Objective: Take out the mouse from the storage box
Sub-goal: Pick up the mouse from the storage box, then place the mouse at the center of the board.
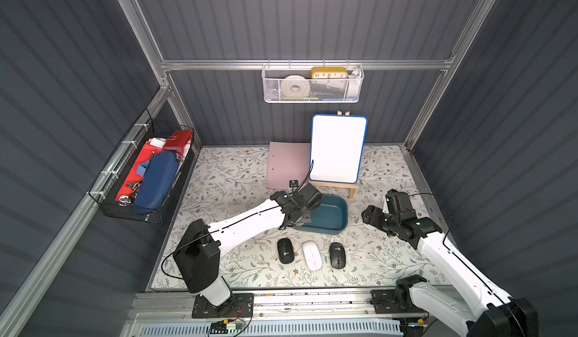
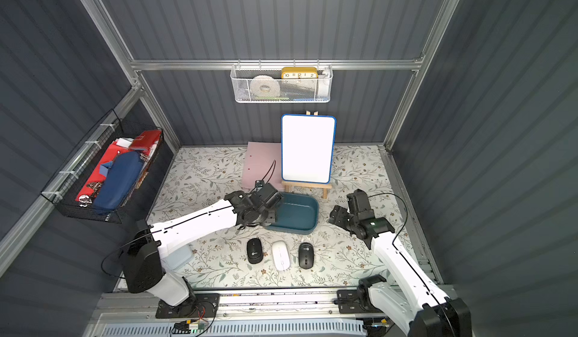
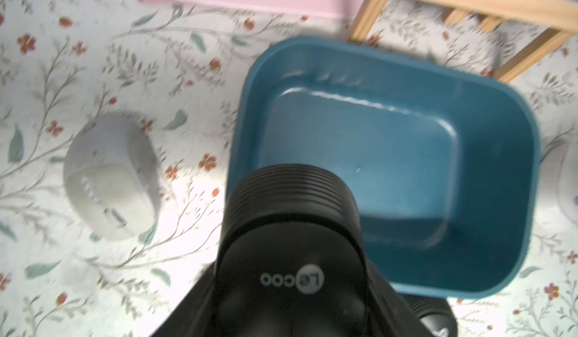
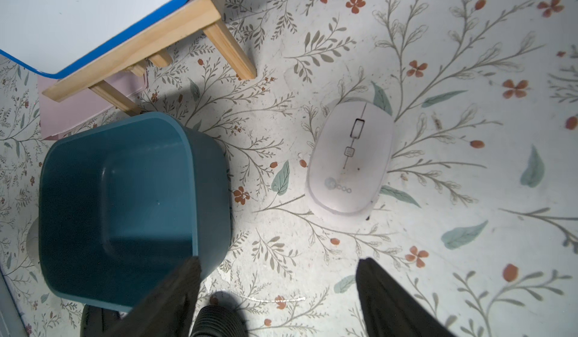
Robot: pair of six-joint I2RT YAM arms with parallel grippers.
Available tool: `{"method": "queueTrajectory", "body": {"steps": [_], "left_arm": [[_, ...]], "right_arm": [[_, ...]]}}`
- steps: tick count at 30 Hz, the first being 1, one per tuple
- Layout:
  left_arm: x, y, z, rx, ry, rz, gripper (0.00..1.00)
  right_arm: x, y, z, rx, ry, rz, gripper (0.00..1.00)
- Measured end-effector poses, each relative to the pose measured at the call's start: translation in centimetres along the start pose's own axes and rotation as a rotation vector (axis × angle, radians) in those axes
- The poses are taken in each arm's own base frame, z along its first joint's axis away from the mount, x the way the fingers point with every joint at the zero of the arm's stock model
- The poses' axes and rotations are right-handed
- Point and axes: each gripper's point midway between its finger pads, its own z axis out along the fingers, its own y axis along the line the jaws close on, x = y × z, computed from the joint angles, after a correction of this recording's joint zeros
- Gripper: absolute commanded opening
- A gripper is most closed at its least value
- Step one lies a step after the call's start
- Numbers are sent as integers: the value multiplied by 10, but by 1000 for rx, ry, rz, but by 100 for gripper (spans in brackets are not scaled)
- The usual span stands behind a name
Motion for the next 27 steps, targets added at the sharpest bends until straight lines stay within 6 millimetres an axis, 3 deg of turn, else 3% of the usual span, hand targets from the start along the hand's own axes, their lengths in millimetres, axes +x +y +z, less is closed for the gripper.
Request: {"method": "queueTrajectory", "body": {"steps": [9, 17, 27], "left_arm": [[40, 50, -7, -77, 80, -79, 57], [88, 105, 8, -135, 189, -202, 56], [123, 128, 35, -155, 268, -262, 56]], "right_arm": [[0, 8, 8, -3, 15, -21, 82], [-5, 16, 7, -7, 0, -40, 82], [-6, 20, 6, -5, -5, -52, 82]]}}
